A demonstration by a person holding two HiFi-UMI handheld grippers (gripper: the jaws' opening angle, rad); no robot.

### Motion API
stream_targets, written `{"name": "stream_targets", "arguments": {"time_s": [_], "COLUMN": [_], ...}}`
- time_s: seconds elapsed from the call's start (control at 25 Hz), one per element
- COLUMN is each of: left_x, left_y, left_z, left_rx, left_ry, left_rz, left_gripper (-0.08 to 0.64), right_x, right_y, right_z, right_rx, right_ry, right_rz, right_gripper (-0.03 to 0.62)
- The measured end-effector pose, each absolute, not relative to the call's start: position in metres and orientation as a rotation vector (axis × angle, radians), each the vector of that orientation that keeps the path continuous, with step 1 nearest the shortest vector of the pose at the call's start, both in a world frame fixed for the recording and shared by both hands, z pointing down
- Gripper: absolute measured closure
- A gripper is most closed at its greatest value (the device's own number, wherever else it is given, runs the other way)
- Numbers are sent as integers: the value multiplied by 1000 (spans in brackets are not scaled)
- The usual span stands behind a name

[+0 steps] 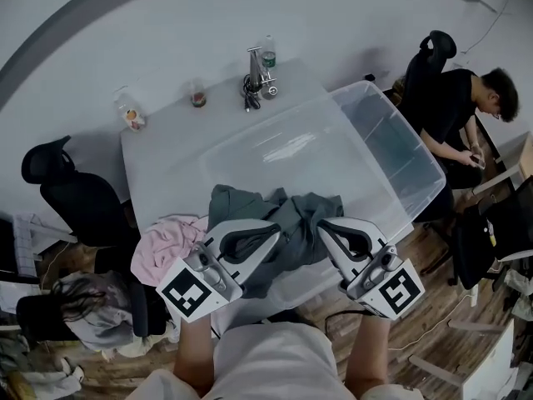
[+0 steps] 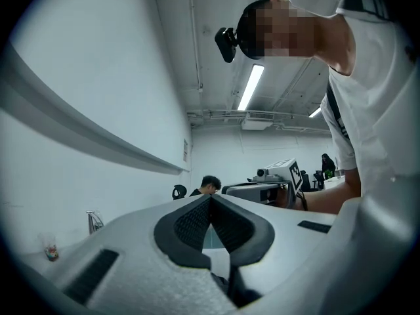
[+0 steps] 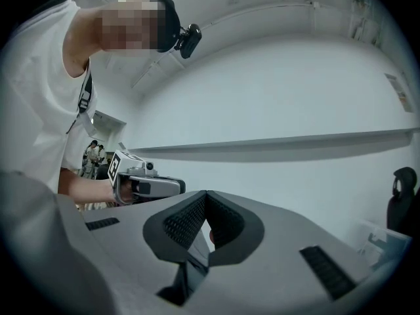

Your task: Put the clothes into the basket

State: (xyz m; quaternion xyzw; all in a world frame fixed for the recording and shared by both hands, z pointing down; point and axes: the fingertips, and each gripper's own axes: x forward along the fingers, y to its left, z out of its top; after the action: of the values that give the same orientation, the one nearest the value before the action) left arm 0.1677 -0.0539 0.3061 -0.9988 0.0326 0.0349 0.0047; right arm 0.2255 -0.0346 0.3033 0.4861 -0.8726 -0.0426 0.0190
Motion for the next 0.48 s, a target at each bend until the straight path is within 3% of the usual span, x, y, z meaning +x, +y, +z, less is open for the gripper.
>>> {"name": "stream_targets", "arguments": {"time_s": [0.48], "left_x": [65], "left_y": [-50], "left_z": [309], "left_rx": [-3079], "left_ry": [339], "left_rz": [47], "left_gripper": [557], "right_x": [136], "right_y": [-40], "right_z": [293], "right_rx": [1328], "right_ry": [-2786], "right_rz": [-199], "right_gripper": [586]}}
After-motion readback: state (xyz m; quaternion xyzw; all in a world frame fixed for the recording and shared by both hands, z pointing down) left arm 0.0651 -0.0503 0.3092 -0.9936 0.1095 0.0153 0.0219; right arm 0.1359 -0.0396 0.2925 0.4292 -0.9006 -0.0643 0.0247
